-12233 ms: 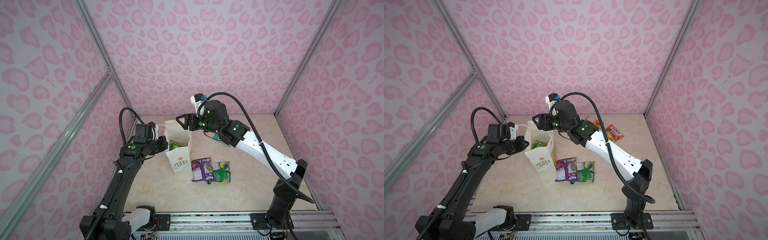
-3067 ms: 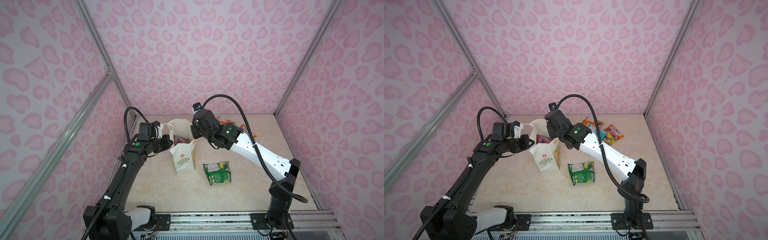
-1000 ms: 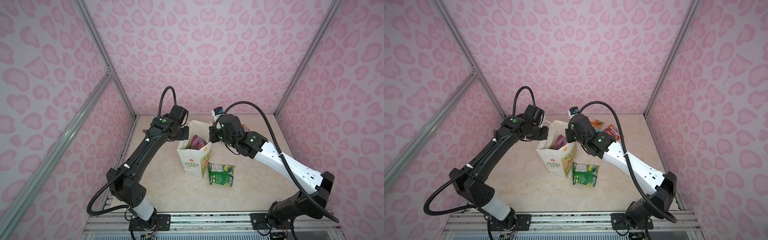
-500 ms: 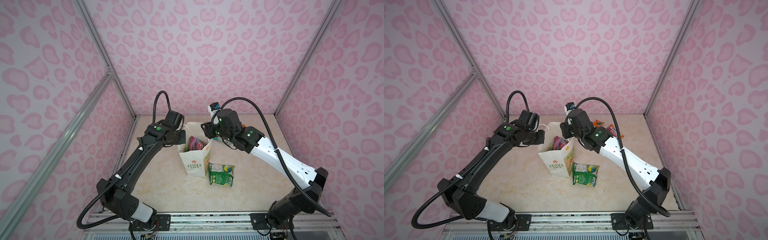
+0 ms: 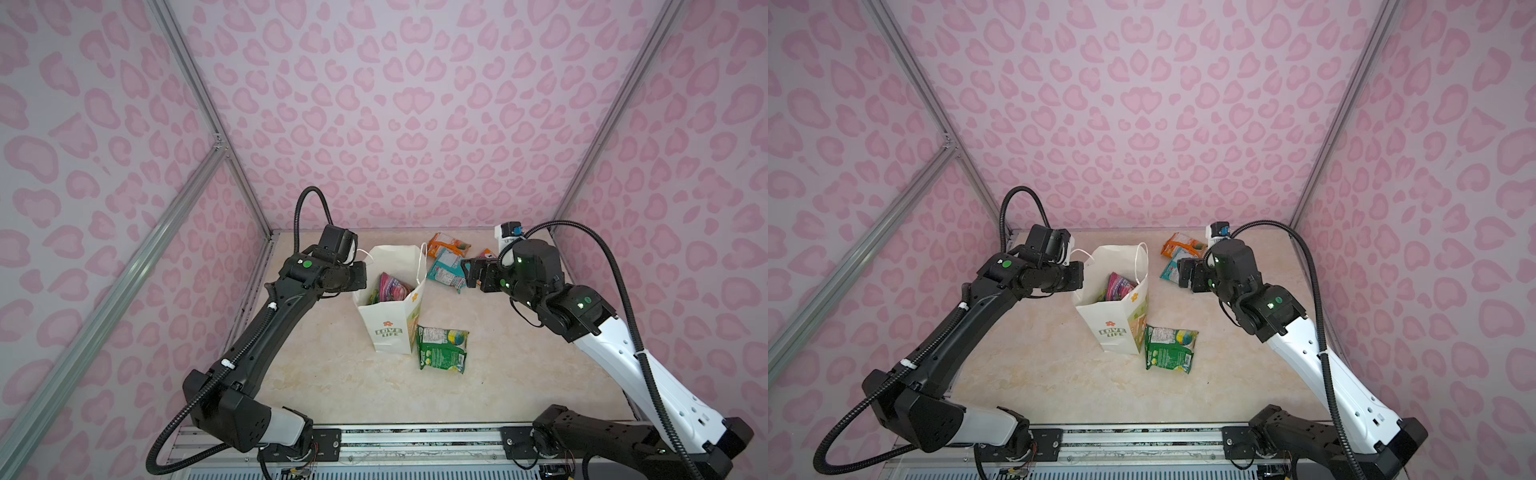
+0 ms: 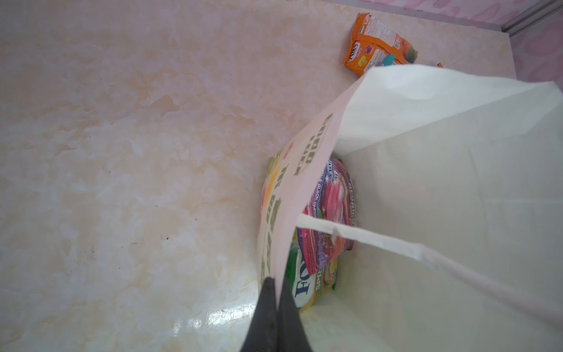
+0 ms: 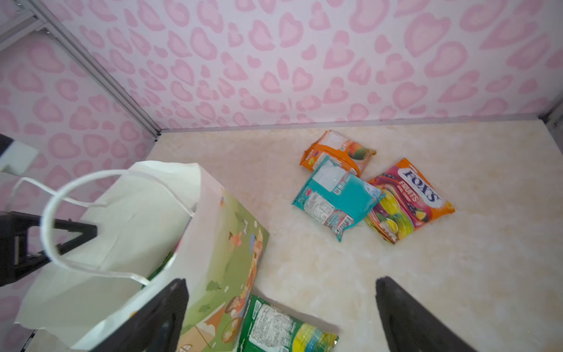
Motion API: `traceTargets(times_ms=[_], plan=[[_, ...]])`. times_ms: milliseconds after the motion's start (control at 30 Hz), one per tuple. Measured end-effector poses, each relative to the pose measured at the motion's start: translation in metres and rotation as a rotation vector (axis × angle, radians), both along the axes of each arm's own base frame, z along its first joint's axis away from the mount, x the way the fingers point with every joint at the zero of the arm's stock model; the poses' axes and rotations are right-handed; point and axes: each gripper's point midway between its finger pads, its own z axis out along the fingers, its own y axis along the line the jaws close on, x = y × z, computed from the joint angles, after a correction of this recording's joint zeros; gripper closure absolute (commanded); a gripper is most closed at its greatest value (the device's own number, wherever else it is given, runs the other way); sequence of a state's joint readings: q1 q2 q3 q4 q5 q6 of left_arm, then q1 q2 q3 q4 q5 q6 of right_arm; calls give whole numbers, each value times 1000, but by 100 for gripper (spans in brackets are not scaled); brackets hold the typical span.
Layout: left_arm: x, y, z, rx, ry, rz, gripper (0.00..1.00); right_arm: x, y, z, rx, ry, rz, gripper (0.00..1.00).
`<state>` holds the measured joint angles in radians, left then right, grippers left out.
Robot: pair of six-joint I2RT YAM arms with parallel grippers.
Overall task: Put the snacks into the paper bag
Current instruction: 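Move the right gripper down to the green packet beside the bag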
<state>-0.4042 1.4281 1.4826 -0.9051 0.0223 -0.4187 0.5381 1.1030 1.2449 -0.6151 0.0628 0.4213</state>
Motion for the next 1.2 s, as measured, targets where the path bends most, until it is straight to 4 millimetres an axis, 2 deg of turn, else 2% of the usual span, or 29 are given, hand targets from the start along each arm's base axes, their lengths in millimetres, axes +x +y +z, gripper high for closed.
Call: traceTargets(times_ms=[67,267,400,533,733,900,1000,1100,1200], plan=[[1,2,0,-9,1,7,97,-10,-10,-26,-1,63,-11,2],[-2,3,2,-26,-3,5,97,-30,-17,-109,30,264,-17,2],[-1,4,1,-27,-1,8,97,-42,-9,-162,62,396,14,4],[-1,6,2,-36,1,11,97,-54,1,-204,107,495,52,6],[-2,6,2,-43,3,10,97,-60,12,-235,178,562,96,3],[-3,5,2,-62,10,4,97,-50,19,-238,260,569,129,3],[-3,5,1,-71,12,1,97,-51,25,-249,301,601,142,3],[-2,5,1,-71,13,2,97,-53,23,-266,344,650,118,3],[0,4,-1,-78,16,0,97,-52,19,-272,375,658,97,3]])
